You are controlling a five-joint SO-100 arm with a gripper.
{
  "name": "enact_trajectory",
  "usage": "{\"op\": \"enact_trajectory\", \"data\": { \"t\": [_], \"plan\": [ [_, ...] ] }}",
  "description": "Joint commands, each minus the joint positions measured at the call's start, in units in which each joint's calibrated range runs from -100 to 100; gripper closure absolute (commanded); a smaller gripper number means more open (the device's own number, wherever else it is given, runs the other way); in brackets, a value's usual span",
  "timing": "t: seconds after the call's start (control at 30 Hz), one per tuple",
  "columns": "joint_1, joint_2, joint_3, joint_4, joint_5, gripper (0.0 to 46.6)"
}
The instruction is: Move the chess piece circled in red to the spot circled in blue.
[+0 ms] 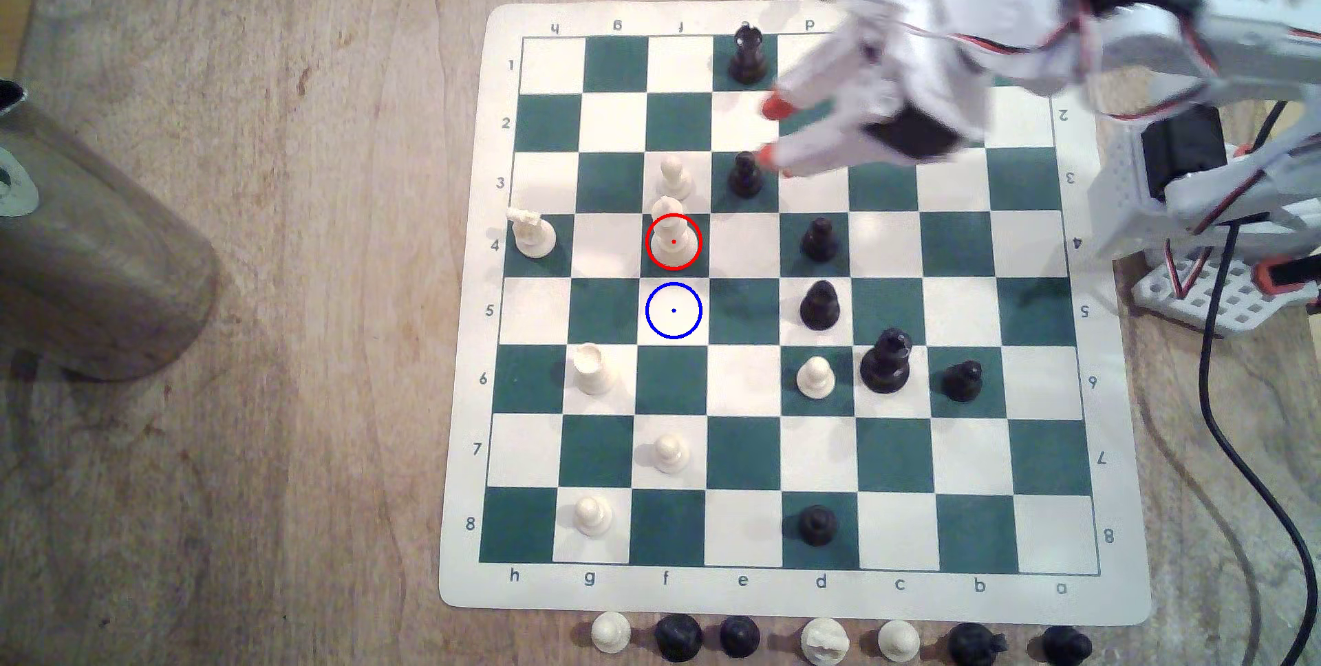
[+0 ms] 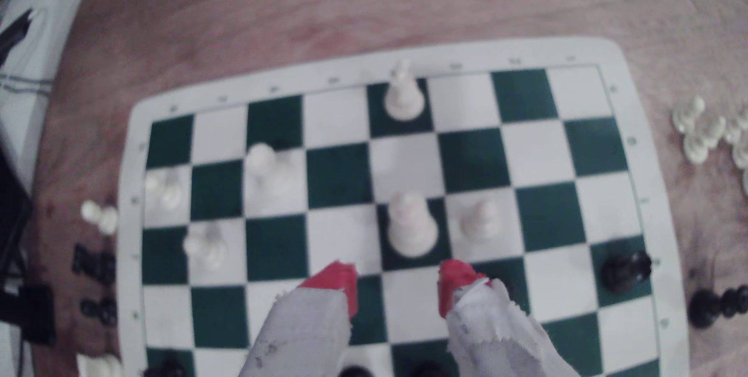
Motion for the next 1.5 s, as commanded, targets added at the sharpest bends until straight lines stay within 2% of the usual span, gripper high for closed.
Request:
{"op": "enact_trajectory", "data": {
  "t": [0.0,0.17,0.43,0.93,1.47],
  "plan": [
    [-1.9,6.3,-10.4,-0.7,-2.0,33.2],
    [-1.7,13.4,-13.9,-3.9,-3.4,31.2],
    [0.0,20.8,-13.3,-8.7,-4.1,29.2],
    [1.0,32.0,-13.8,-14.8,-4.2,29.0],
    [0.8,36.5,-13.4,-16.1,-4.1,30.4]
  ]
}}
